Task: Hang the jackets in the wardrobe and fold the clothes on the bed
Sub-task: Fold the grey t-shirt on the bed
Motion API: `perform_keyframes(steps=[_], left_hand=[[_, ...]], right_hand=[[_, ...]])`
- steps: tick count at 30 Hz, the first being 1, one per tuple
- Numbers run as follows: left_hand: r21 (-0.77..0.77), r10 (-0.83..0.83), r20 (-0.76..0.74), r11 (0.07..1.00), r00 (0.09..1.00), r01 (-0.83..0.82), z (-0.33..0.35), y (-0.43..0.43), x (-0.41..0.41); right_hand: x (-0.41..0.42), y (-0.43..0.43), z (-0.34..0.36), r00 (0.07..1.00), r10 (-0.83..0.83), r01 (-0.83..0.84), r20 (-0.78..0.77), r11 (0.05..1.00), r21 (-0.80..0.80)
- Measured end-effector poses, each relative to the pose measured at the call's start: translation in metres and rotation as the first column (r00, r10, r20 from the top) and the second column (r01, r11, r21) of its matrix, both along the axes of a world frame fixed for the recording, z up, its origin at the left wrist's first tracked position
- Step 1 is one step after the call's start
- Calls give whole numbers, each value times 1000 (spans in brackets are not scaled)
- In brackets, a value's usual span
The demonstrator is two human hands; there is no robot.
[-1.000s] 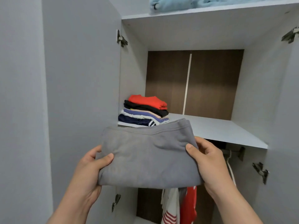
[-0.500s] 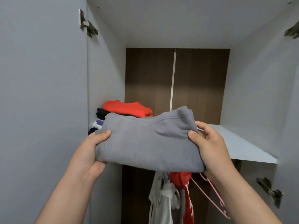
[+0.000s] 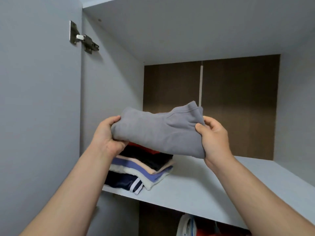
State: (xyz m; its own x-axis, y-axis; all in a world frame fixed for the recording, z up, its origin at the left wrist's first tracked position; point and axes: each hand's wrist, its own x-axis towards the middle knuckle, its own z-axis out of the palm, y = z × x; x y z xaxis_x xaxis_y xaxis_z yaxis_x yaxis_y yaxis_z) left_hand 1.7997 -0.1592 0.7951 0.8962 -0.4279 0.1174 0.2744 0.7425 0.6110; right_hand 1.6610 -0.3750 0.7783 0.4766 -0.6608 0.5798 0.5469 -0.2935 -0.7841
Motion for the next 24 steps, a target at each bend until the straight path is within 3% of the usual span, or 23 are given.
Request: perform_keyframes(steps=[4,7,10,13,19,22,24], left_hand=[[-252,84,74,966,994,-63,13,-30,29],[-137,184,211,978,960,-158,12,-54,48],[-53,385,333,919,861,-391,14,-64,73],[-40,488,305,865,818,-500,18,-61,106],[127,389,203,900,899,-418,25,-62,168],[196,444,269,844,855,-499,15,-62,182],[233,493,327,785,806,-574,6,-63,186]], right_hand=[[48,-8,0,998,-49,49,29,998,28],[82,-7,-6,998,-68,68,10,998,18],[110,-3,-7,997,-79,79,-15,996,49],[131,-1,-2,999,-40,42,-18,986,162],[163,4,10,981,170,-123,-94,918,377],[167,6,5,949,277,-177,-152,865,470],[164,8,0,924,287,-153,-251,882,446]])
